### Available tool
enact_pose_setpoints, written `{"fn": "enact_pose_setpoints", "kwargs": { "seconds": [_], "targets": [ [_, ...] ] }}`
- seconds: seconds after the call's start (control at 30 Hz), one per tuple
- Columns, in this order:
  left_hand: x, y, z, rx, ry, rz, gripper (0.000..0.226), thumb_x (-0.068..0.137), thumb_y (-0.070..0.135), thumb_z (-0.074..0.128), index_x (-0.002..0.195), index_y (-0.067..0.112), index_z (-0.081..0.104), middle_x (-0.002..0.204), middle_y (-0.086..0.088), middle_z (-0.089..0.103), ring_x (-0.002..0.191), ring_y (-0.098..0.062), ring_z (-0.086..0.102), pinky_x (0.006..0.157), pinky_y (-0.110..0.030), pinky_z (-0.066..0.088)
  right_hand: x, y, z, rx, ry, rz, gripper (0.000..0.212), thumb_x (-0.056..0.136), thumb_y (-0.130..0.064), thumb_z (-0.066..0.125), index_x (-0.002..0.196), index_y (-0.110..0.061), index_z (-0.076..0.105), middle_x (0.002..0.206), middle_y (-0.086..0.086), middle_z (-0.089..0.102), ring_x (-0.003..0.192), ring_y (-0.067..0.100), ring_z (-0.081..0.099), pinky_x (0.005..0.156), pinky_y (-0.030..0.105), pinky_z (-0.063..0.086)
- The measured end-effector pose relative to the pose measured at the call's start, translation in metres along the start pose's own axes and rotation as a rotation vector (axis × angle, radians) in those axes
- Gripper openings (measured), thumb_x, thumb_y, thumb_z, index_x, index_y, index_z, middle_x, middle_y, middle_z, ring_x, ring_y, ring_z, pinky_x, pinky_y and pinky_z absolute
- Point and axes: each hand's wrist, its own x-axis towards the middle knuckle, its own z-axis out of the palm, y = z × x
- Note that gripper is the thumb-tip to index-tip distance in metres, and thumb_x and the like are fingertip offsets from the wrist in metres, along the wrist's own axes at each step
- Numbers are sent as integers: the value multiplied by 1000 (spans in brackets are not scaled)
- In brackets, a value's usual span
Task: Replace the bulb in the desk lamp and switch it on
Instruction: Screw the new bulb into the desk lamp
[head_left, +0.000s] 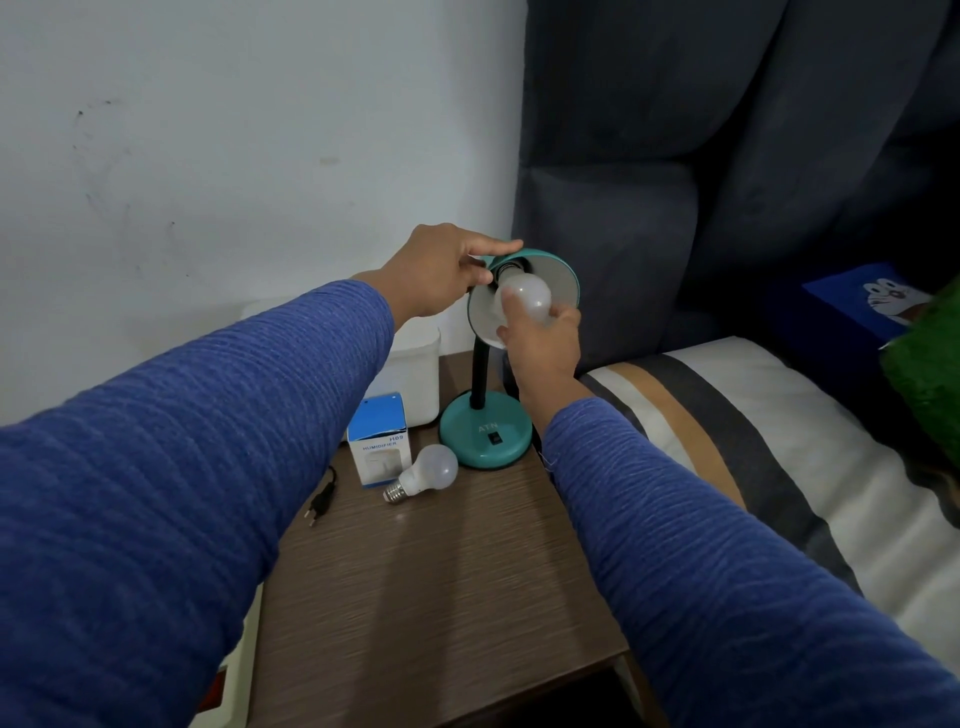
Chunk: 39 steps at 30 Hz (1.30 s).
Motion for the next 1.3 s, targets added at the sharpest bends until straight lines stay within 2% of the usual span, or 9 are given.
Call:
{"fn": "enact_pose_setpoints", "kwargs": {
  "seconds": [0.07,0.23,0.37,0.5,0.63,0.8,1.0,1.17,1.3],
  "targets": [
    [0,-1,0,4,-3,-1,43,93,7,53,132,27,53,130,-6,61,111,-19,60,93,-13,37,-2,-2,1,4,2,42,71,79,-51,65,134,-12,41,128,14,56,109,30,64,96,42,53],
    [0,-2,1,-8,-2,1,44,93,7,54,132,26,53,129,-8,61,113,-20,59,97,-17,39,1,2,1,0,-37,-11,66,78,-34,70,131,-20,35,124,14,54,104,31,64,92,42,55],
    [0,-2,1,-16,3,-4,43,93,7,54,132,27,53,130,-6,61,115,-21,59,97,-17,40,-1,-2,3,17,-11,34,76,79,-52,63,139,-12,36,130,12,53,111,30,62,97,43,52],
    [-1,-2,1,-4,-2,4,43,93,6,53,132,26,53,130,-8,61,114,-21,59,98,-17,39,2,4,1,14,-38,-28,69,77,-34,71,133,-23,34,126,13,52,106,30,63,92,43,55],
    [-1,0,1,4,2,-2,43,94,8,53,132,27,53,130,-7,61,113,-20,60,93,-14,37,2,1,2,15,-1,44,69,82,-52,59,135,-12,40,130,14,55,107,30,65,95,42,53],
    [-2,0,0,9,4,-5,43,94,8,53,132,28,52,128,-9,62,109,-21,61,95,-16,37,2,6,0,31,-51,-40,70,77,-31,71,135,-25,34,117,7,49,107,29,62,94,43,54],
    [-3,2,0,7,6,-10,43,94,8,52,132,27,52,130,-7,61,112,-20,60,94,-14,36,2,6,-2,0,-65,-40,76,77,-42,70,140,-26,31,129,11,52,113,28,60,97,43,51],
    [-4,3,1,11,10,-11,43,94,8,52,133,27,52,131,-7,60,114,-22,60,94,-15,35,3,0,-5,-44,-62,-3,57,88,-48,55,131,-12,46,123,12,59,82,15,65,72,26,56],
    [-4,3,1,11,14,-10,43,94,9,52,133,27,52,129,-7,61,101,-12,59,88,-10,34,3,2,-4,13,-107,6,71,83,-45,64,142,-24,31,123,6,49,94,20,63,95,40,53]
  ]
}}
